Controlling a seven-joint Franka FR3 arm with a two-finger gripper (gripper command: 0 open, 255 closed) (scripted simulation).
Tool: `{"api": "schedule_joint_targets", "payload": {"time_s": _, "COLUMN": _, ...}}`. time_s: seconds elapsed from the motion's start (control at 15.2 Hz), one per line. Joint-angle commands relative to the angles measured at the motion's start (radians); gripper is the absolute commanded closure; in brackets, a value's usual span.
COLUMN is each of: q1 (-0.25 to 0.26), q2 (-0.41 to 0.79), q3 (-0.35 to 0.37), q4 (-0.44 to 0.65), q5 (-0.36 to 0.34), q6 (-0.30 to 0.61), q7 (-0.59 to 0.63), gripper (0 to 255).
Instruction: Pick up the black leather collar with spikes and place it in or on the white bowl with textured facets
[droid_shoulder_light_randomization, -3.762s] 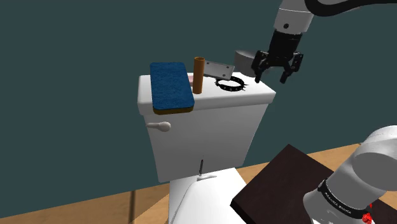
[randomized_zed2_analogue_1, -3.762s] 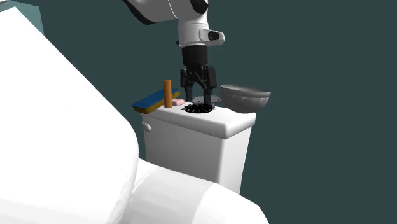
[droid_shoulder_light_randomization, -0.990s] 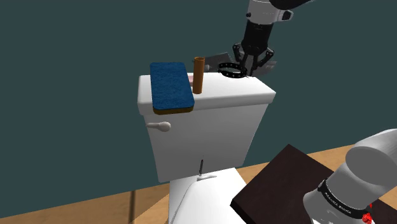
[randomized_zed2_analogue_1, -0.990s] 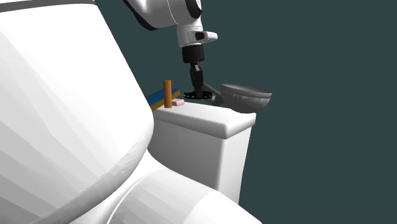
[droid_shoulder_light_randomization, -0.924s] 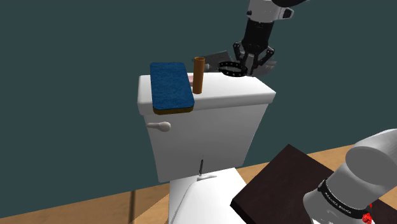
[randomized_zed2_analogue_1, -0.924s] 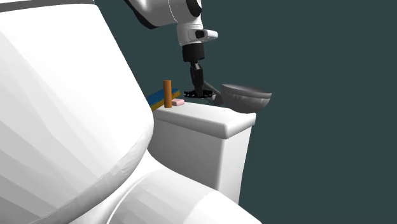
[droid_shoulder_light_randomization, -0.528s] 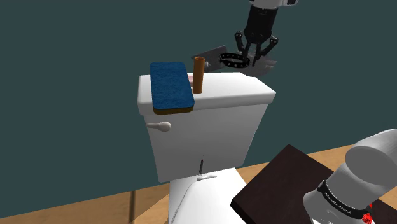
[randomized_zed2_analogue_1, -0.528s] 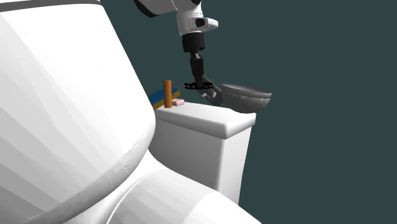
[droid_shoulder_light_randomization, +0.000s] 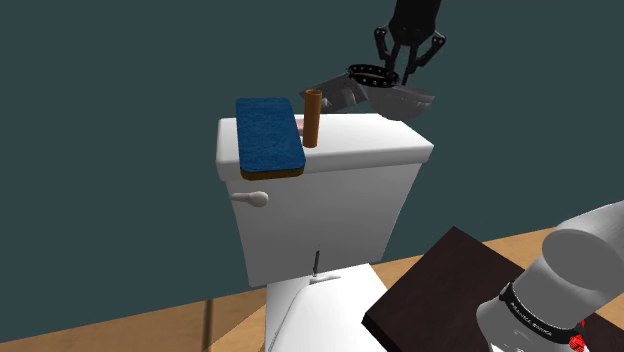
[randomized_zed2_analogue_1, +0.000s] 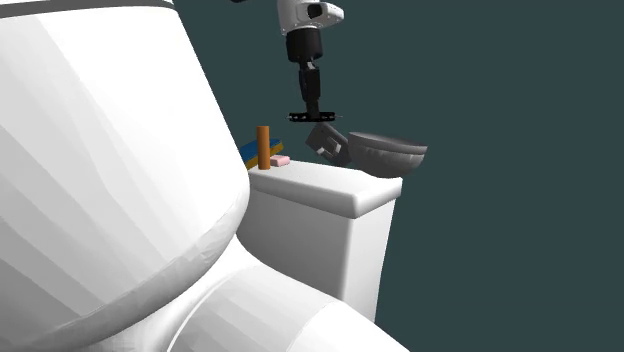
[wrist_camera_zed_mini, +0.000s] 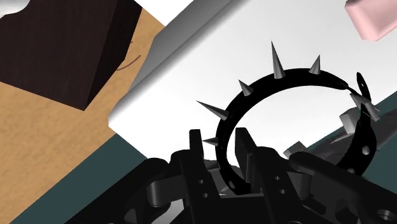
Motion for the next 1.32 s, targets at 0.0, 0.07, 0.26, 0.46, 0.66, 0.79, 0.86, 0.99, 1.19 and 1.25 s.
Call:
{"api": "schedule_joint_targets", "payload": {"time_s": 0.0, "q1": -0.002, "q2": 0.010, "q3": 0.001, "q4": 0.037, "q5": -0.004, "q6": -0.028, "q7": 0.001, "gripper": 255}}
{"api": "schedule_joint_targets", "payload": {"time_s": 0.07, "q1": -0.004, "q2": 0.016, "q3": 0.001, "q4": 0.056, "q5": -0.006, "q6": -0.041, "q7": 0.001, "gripper": 255}}
{"api": "schedule_joint_targets", "payload": {"time_s": 0.26, "q1": -0.007, "q2": 0.034, "q3": 0.003, "q4": 0.114, "q5": -0.012, "q6": -0.082, "q7": 0.003, "gripper": 255}}
{"api": "schedule_joint_targets", "payload": {"time_s": 0.46, "q1": -0.016, "q2": 0.046, "q3": -0.013, "q4": 0.145, "q5": -0.021, "q6": -0.102, "q7": -0.021, "gripper": 255}}
{"api": "schedule_joint_targets", "payload": {"time_s": 0.66, "q1": -0.038, "q2": 0.056, "q3": -0.065, "q4": 0.153, "q5": -0.036, "q6": -0.099, "q7": -0.093, "gripper": 255}}
{"api": "schedule_joint_targets", "payload": {"time_s": 0.79, "q1": -0.053, "q2": 0.068, "q3": -0.097, "q4": 0.164, "q5": -0.047, "q6": -0.097, "q7": -0.140, "gripper": 255}}
{"api": "schedule_joint_targets", "payload": {"time_s": 0.86, "q1": -0.061, "q2": 0.075, "q3": -0.113, "q4": 0.172, "q5": -0.052, "q6": -0.096, "q7": -0.163, "gripper": 255}}
{"api": "schedule_joint_targets", "payload": {"time_s": 0.99, "q1": -0.077, "q2": 0.094, "q3": -0.143, "q4": 0.190, "q5": -0.063, "q6": -0.095, "q7": -0.208, "gripper": 255}}
{"api": "schedule_joint_targets", "payload": {"time_s": 1.19, "q1": -0.103, "q2": 0.133, "q3": -0.191, "q4": 0.232, "q5": -0.080, "q6": -0.094, "q7": -0.281, "gripper": 255}}
{"api": "schedule_joint_targets", "payload": {"time_s": 1.25, "q1": -0.102, "q2": 0.126, "q3": -0.192, "q4": 0.210, "q5": -0.078, "q6": -0.080, "q7": -0.281, "gripper": 255}}
